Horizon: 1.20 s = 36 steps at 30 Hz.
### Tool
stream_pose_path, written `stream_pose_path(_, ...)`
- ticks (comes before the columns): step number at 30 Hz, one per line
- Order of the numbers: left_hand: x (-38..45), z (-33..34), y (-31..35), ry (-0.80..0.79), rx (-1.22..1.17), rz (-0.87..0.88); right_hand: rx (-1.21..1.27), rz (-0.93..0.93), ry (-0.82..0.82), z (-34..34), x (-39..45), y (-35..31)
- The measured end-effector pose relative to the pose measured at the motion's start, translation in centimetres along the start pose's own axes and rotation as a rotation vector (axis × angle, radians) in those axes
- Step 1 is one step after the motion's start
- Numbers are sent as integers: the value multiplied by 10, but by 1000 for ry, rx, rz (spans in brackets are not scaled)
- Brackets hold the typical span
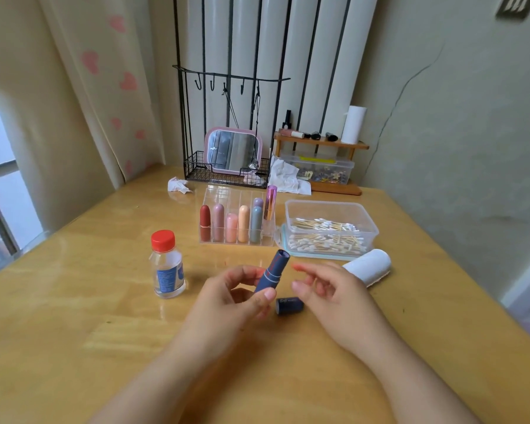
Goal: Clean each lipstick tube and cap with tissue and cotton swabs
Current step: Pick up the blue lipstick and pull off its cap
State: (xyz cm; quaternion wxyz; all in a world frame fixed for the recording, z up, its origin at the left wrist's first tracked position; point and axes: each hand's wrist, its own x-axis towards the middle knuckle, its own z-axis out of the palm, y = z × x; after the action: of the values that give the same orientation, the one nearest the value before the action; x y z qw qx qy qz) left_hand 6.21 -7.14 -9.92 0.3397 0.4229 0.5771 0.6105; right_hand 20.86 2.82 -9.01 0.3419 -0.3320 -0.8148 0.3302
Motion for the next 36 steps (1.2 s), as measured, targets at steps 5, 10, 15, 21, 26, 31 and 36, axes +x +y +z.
stream_pose_path(5, -2, 1, 1, -29, 23, 28, 352, -59, -44, -1, -4, -13)
stream_pose_path(10, -1, 1, -3, -19, 40, 54, 386, -116, -8, 1, -5, -17)
stream_pose_path(15, -4, 2, -2, -72, 66, 69, 432, -121, -42, -2, -4, -16)
stream_pose_path(21, -5, 4, 0, -71, 13, 80, 508, -110, -56, 0, -5, -18)
stream_pose_path(26, -5, 4, 4, -101, -34, 86, 486, -173, -14, -1, -7, -24)
stream_pose_path(31, -8, 5, 6, -252, -83, 99, 510, -123, 29, -5, -8, -27)
stream_pose_path(36, -10, 7, 9, -322, -228, 45, 682, -33, 6, -9, -10, -32)
